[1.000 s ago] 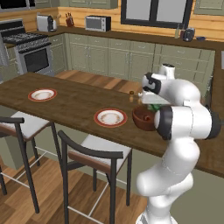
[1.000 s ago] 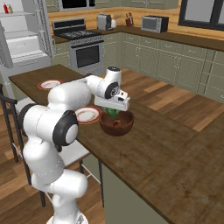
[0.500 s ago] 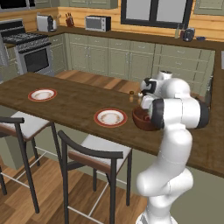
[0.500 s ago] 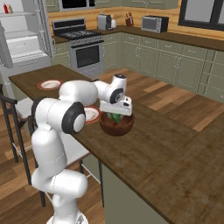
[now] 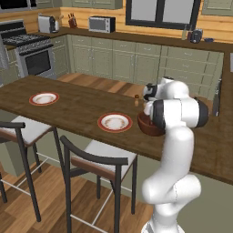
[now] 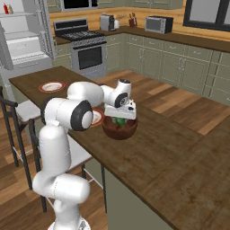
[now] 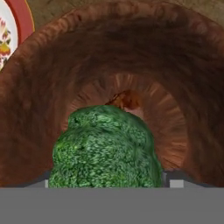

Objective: Pick the chicken drumstick and broccoli from their plates and place them in the bowl. Then put the bowl in the fridge.

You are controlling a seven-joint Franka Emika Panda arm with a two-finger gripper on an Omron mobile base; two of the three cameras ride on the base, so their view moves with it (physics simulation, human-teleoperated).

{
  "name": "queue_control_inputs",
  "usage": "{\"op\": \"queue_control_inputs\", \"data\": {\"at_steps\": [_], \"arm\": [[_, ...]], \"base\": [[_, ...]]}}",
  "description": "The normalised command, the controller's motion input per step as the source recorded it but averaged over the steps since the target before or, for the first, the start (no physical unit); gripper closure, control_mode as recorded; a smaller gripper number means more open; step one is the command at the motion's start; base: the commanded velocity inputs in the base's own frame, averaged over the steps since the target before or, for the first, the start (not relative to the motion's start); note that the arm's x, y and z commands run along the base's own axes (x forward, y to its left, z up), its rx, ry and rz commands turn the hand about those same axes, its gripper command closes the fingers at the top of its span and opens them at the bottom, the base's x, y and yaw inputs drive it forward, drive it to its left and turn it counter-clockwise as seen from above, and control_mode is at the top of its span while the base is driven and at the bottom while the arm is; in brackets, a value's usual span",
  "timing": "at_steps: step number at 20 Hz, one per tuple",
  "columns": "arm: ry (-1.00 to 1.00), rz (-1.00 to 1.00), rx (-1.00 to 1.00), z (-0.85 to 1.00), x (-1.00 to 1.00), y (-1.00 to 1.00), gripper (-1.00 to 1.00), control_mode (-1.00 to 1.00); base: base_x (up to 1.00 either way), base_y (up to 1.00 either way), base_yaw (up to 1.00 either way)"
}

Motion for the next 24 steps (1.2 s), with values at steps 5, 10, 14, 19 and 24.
{"op": "queue_control_inputs", "data": {"at_steps": [5,10,14,19,24], "arm": [[0.0,0.05,0.0,-0.27,0.32,0.0,1.0,-1.0],[-0.01,0.04,0.0,-0.2,0.18,0.0,-1.0,-1.0],[-0.14,0.0,0.0,0.0,-0.14,0.0,-1.0,-1.0],[-0.25,0.0,0.0,0.14,-0.37,0.0,-1.0,-1.0],[-0.13,0.0,0.0,0.16,-0.23,0.0,-1.0,-1.0]], "base": [[0.0,0.0,0.0],[0.0,0.0,0.0],[0.0,0.0,0.0],[0.0,0.0,0.0],[0.0,0.0,0.0]]}}
